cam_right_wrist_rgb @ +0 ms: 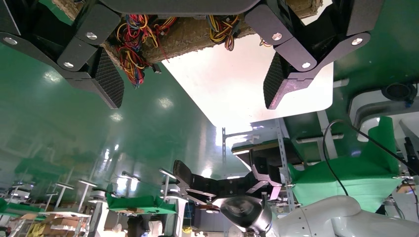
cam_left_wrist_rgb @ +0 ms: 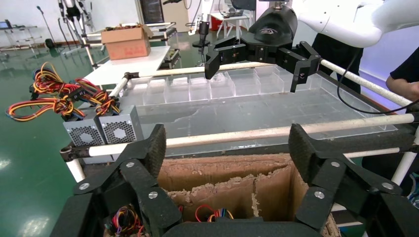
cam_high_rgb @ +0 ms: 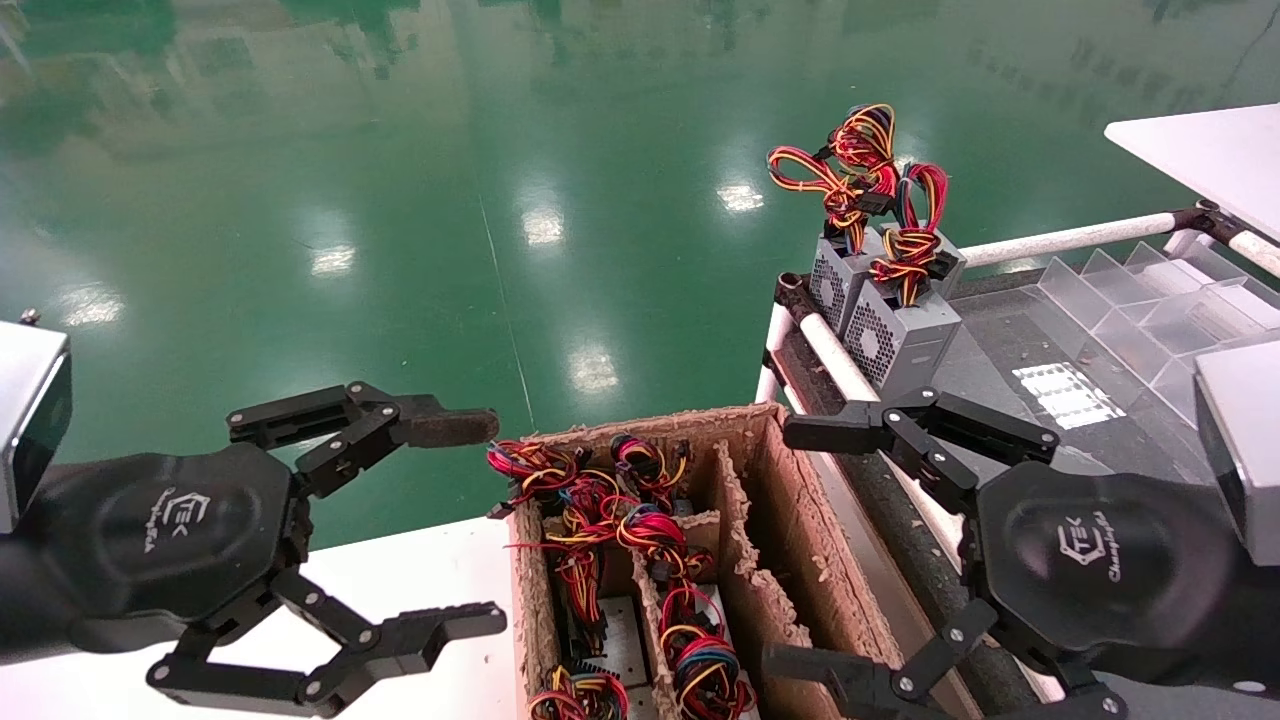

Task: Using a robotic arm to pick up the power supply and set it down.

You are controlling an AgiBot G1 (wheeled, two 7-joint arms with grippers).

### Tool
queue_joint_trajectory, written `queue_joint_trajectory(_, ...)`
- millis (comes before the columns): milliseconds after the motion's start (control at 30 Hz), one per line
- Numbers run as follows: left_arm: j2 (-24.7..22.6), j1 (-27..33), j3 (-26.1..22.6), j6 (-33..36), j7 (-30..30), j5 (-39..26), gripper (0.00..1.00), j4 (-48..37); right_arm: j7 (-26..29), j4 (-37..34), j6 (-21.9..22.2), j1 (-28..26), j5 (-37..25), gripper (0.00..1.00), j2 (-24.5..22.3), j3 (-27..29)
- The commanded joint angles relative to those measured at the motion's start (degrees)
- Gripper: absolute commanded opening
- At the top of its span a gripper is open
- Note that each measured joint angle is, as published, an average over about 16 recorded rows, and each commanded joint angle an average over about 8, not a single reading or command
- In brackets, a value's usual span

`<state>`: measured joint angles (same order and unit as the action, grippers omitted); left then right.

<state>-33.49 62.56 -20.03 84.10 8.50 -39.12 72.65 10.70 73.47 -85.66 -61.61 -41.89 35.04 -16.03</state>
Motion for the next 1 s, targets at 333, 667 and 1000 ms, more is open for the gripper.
queue_joint_trajectory(333, 0.0, 0.0, 0.0, 0.0, 0.0, 0.0, 0.0, 0.0, 0.0, 0.0, 0.0, 0.0, 0.0, 1.0, 0.0, 0.0)
queue_joint_trajectory(667, 0.0, 0.0, 0.0, 0.0, 0.0, 0.0, 0.0, 0.0, 0.0, 0.0, 0.0, 0.0, 0.0, 1.0, 0.0, 0.0)
queue_joint_trajectory(1000, 0.0, 0.0, 0.0, 0.0, 0.0, 0.0, 0.0, 0.0, 0.0, 0.0, 0.0, 0.0, 0.0, 1.0, 0.0, 0.0)
